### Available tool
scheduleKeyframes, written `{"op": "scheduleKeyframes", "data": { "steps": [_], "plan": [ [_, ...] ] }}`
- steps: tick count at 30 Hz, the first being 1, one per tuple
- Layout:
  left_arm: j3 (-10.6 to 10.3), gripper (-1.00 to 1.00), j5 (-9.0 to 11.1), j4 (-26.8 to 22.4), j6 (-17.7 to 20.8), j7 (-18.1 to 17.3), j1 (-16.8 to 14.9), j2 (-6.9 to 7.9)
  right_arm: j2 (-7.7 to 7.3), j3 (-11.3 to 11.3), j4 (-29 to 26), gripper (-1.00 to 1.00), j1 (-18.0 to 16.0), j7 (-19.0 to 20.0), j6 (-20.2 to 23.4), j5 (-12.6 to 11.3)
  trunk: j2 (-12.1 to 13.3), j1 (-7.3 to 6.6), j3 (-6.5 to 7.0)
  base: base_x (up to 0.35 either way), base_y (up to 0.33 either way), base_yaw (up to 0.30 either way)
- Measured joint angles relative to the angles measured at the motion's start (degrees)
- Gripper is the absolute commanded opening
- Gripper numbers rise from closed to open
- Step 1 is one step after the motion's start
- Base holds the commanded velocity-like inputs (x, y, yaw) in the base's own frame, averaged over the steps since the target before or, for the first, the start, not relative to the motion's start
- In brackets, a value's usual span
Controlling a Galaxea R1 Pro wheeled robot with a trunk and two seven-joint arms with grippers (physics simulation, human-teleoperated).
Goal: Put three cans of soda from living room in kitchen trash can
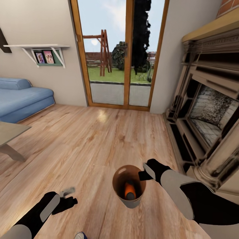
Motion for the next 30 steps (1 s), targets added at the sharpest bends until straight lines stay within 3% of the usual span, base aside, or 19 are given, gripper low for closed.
{"op": "scheduleKeyframes", "data": {
  "steps": [7, 30],
  "plan": [
    [0.0, 1.00, 0.0, 0.0, -0.9, 0.0, 0.0, 0.00, 0.00, -0.1, 0.0, -1.00, 0.0, 0.0, 0.0, 0.0, 0.0, 0.00, 0.00, 0.118, 0.054, 0.000],
    [0.0, 1.00, -0.1, 0.0, -1.2, 0.1, 0.0, 0.00, 0.00, -0.1, 0.0, -1.00, 0.0, 0.0, 0.0, 0.0, 0.0, 0.00, 0.00, -0.027, 0.016, 0.000]
  ]
}}
